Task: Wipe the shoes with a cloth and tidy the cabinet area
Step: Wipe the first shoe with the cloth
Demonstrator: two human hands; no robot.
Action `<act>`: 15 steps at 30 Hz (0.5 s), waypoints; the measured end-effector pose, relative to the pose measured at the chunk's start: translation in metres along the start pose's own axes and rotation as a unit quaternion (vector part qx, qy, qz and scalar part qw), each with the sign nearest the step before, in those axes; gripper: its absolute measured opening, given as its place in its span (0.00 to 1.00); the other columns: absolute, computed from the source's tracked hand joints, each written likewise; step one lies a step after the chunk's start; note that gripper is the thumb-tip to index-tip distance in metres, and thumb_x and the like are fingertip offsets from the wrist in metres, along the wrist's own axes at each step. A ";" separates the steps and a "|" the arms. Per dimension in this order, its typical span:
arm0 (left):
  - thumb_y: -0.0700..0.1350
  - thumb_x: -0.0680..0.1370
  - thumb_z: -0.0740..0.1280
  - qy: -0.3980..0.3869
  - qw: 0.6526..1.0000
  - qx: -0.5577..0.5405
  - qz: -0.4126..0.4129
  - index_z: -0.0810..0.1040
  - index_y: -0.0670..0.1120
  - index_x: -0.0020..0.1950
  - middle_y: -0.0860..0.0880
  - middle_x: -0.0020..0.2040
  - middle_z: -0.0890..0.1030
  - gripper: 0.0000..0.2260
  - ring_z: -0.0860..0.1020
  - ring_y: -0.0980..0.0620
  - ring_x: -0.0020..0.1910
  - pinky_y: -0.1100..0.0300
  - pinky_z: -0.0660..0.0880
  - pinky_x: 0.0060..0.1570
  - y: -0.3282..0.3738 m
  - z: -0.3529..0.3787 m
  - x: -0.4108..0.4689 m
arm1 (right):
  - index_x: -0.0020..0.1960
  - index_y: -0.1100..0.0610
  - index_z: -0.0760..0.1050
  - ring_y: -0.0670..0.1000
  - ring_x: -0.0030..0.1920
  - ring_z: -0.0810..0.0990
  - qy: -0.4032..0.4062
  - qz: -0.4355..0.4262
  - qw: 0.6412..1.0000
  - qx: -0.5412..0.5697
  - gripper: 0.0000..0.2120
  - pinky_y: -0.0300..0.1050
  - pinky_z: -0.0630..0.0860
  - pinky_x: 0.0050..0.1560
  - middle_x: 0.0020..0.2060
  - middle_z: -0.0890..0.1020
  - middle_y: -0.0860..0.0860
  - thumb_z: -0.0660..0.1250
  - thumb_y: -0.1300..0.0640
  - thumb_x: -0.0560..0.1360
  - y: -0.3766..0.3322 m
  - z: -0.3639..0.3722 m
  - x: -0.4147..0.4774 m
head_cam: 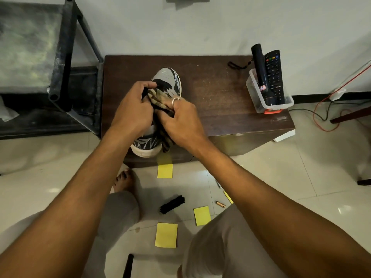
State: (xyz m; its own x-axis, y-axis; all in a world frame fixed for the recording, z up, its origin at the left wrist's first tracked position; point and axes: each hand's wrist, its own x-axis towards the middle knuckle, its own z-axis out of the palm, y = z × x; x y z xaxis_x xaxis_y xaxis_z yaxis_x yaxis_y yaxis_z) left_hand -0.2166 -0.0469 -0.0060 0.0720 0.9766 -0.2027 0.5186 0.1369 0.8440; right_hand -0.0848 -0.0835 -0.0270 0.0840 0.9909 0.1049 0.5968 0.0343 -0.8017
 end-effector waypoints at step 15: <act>0.41 0.83 0.57 -0.002 1.000 0.006 -0.002 0.73 0.61 0.68 0.56 0.63 0.78 0.19 0.77 0.57 0.57 0.61 0.74 0.53 0.003 0.001 0.000 | 0.48 0.59 0.84 0.48 0.44 0.80 -0.003 -0.015 1.000 -0.003 0.05 0.41 0.77 0.44 0.44 0.82 0.51 0.69 0.60 0.77 -0.003 -0.005 -0.006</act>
State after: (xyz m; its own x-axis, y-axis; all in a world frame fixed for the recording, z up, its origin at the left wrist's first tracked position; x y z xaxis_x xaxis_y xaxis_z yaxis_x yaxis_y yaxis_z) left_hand -0.2147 -0.0470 -0.0040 0.0729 0.9753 -0.2086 0.5289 0.1395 0.8371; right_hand -0.0833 -0.0901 -0.0227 0.0604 0.9902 0.1257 0.6041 0.0640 -0.7943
